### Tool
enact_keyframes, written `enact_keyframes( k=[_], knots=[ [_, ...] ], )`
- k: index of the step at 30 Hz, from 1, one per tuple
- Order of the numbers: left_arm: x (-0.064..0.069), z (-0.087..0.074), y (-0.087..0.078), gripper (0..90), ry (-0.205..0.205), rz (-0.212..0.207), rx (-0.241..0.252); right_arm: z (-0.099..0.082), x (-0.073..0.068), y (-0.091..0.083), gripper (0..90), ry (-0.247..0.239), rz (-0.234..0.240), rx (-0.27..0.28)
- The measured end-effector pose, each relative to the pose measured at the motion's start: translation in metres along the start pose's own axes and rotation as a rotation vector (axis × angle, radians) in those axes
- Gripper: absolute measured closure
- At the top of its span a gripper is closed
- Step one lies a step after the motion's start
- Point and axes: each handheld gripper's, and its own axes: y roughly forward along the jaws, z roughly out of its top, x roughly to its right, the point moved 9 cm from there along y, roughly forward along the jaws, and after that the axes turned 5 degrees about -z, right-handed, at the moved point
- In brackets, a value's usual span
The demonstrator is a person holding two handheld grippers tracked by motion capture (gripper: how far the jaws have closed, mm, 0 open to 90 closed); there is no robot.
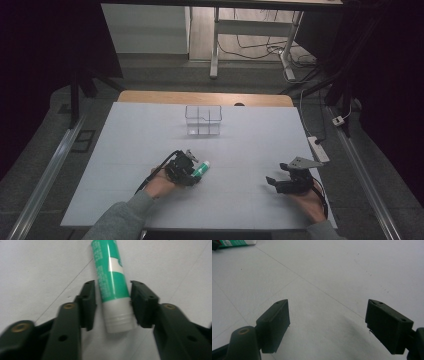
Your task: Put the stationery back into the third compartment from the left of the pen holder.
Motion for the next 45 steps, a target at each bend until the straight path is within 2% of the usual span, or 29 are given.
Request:
enact_keyframes(
  k=[1,5,10,13,21,25,26,31,35,38,45],
  knots=[
    [0.0,0.0,0.0,63.9,0.002,0.006,0.0,0.0,0.0,0.0,18.9,0.0,0.002,0.001],
    [0.0,0.0,0.0,64.3,0.001,0.008,0.001,0.001,0.001,-0.001,19.0,-0.002,-0.008,0.002],
    [-0.001,-0.001,-0.001,64.7,0.019,0.015,0.011,0.001,0.0,-0.001,19.0,-0.003,-0.007,0.003],
    [-0.003,-0.001,-0.002,64.8,0.019,0.0,0.02,0.002,0.0,-0.002,19.1,-0.002,-0.005,0.01],
    [-0.007,0.0,-0.023,64.7,0.031,-0.043,0.106,0.006,-0.002,-0.004,19.5,-0.008,0.0,0.047],
    [-0.006,0.001,-0.034,64.7,0.067,-0.063,0.144,0.009,-0.005,-0.005,19.6,-0.015,0.002,0.06],
    [-0.006,0.001,-0.035,64.7,0.074,-0.066,0.15,0.011,-0.007,-0.005,19.6,-0.014,0.016,0.07],
    [-0.006,0.002,-0.04,64.7,0.099,-0.074,0.159,0.016,-0.012,-0.006,19.7,-0.013,0.032,0.087],
    [-0.004,0.007,-0.042,64.7,0.137,-0.065,0.163,0.021,-0.018,-0.006,19.7,-0.027,0.047,0.09],
    [-0.003,0.012,-0.042,64.7,0.184,-0.033,0.156,0.027,-0.027,-0.005,19.7,-0.035,0.07,0.1],
    [0.004,0.02,-0.04,64.7,0.242,-0.048,0.164,0.042,-0.051,0.005,20.7,-0.102,0.113,0.102]
  ],
)
